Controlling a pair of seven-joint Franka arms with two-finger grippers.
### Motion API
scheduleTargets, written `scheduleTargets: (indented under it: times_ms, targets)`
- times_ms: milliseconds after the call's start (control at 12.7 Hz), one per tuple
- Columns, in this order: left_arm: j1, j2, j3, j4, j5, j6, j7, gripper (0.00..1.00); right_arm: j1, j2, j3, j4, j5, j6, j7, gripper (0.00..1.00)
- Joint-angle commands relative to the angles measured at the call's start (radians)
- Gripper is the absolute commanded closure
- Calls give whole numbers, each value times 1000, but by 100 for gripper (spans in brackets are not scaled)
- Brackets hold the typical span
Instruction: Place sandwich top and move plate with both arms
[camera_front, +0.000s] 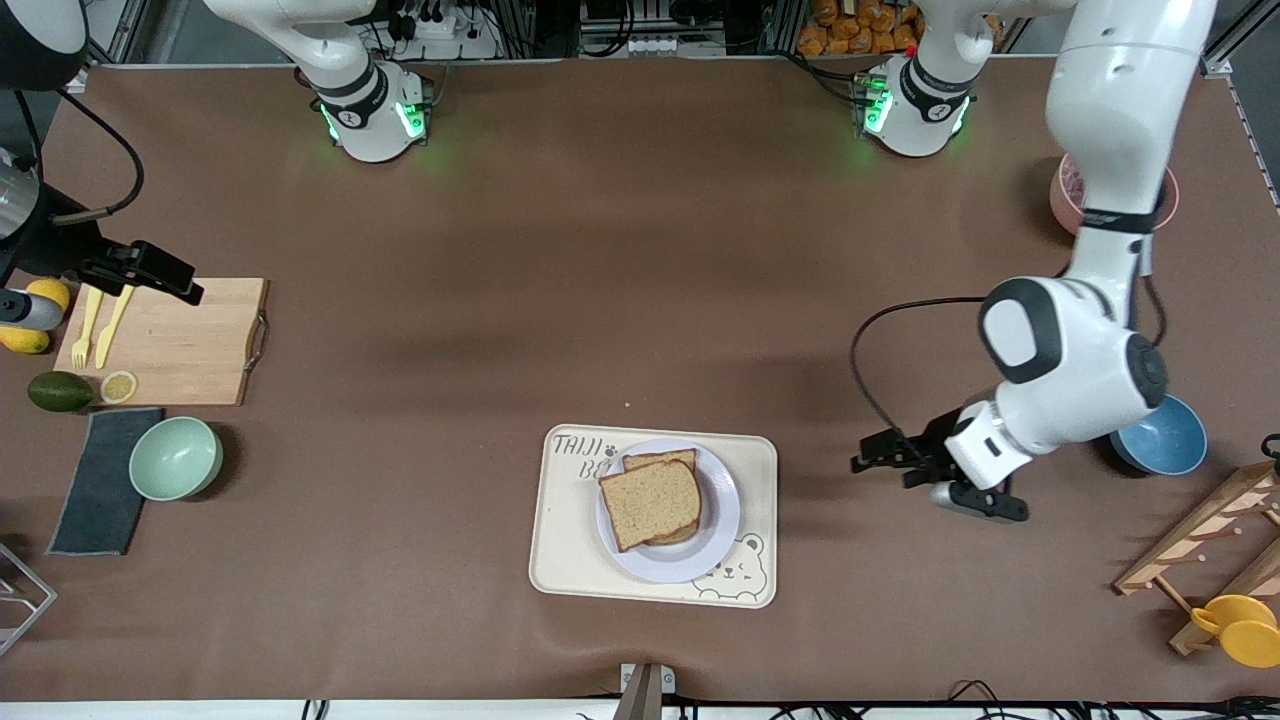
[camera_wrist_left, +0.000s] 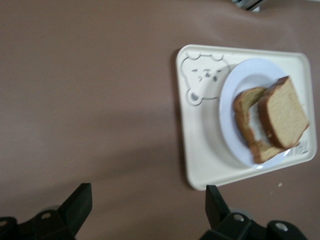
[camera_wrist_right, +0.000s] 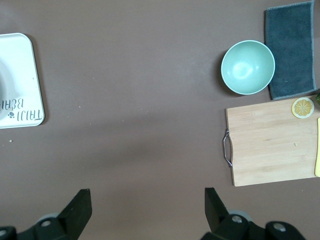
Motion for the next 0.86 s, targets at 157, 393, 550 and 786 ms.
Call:
scheduleTargets:
  times_ms: [157, 393, 550, 786]
  targets:
    - [20, -208, 1, -42, 386, -281, -190, 0, -9, -1, 10, 0, -17, -2, -1, 0]
    - [21, -327, 0, -42, 401, -426, -261, 0, -9, -1, 10, 6, -17, -1, -2, 0]
    - [21, -412, -6, -42, 402, -450, -339, 0, -12, -1, 10, 6, -17, -1, -2, 0]
    - [15, -522, -6, -42, 393, -539, -341, 0, -9, -1, 10, 7, -21, -1, -2, 0]
